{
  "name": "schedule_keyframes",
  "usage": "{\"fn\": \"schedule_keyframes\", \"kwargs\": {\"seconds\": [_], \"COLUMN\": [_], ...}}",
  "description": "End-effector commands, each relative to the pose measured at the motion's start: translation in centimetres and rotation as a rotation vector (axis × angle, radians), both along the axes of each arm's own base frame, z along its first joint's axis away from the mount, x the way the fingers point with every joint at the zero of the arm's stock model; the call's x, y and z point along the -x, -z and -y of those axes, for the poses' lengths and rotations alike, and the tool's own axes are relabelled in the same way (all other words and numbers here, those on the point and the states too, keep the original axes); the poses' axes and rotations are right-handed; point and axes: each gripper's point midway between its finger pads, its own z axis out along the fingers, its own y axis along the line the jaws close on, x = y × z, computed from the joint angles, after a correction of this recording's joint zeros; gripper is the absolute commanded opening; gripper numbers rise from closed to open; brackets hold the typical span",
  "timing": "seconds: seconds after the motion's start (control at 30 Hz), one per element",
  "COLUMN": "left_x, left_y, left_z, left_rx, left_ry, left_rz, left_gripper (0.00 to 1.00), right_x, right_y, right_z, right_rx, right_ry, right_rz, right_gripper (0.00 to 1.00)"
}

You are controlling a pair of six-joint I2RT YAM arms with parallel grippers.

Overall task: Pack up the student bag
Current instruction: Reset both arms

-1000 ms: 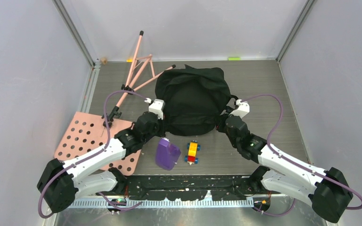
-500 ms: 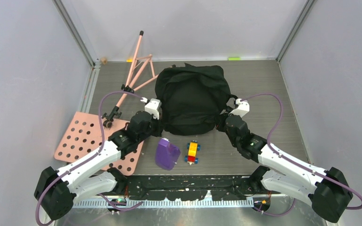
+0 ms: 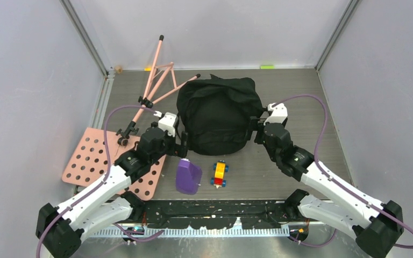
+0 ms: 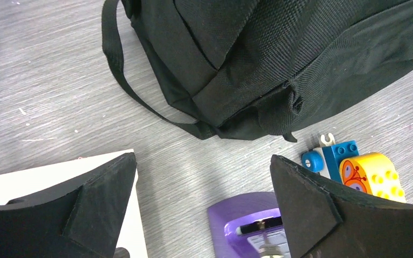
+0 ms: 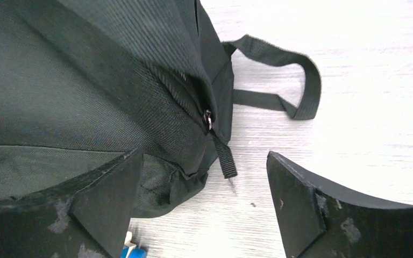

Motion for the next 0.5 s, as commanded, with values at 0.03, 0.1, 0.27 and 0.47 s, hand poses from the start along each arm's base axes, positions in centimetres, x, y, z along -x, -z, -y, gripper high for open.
{"fn": "schedule_keyframes", "kwargs": {"seconds": [0.03, 0.1, 0.27, 0.47], "left_x": [-0.1, -0.3, 0.0, -1.2], "left_y": [-3.1, -4.1, -5.6, -8.4], "left_z": [-1.3, -2.2, -4.3, -10.2], "left_rx": [0.018, 0.031, 0.032, 0.048], "left_ry": [-0.035, -0.076, -0.135, -0.332], "left_rz": [0.033, 0.013, -0.085, -0.034], "left_gripper": [1.00, 1.00, 1.00, 1.00], "right_x": [1.0, 1.1, 0.9, 1.1], "right_y": [-4.5, -5.0, -5.0, -5.8], "right_z": [1.8, 3.2, 8.4, 12.0], "right_rx": [0.061, 0.066, 0.025, -0.048], "right_ry": [-0.039, -0.001, 0.172, 0.310], "right_rz": [0.054, 0.041, -0.020, -0.041], "right_gripper": [0.96, 0.99, 1.00, 1.00]}}
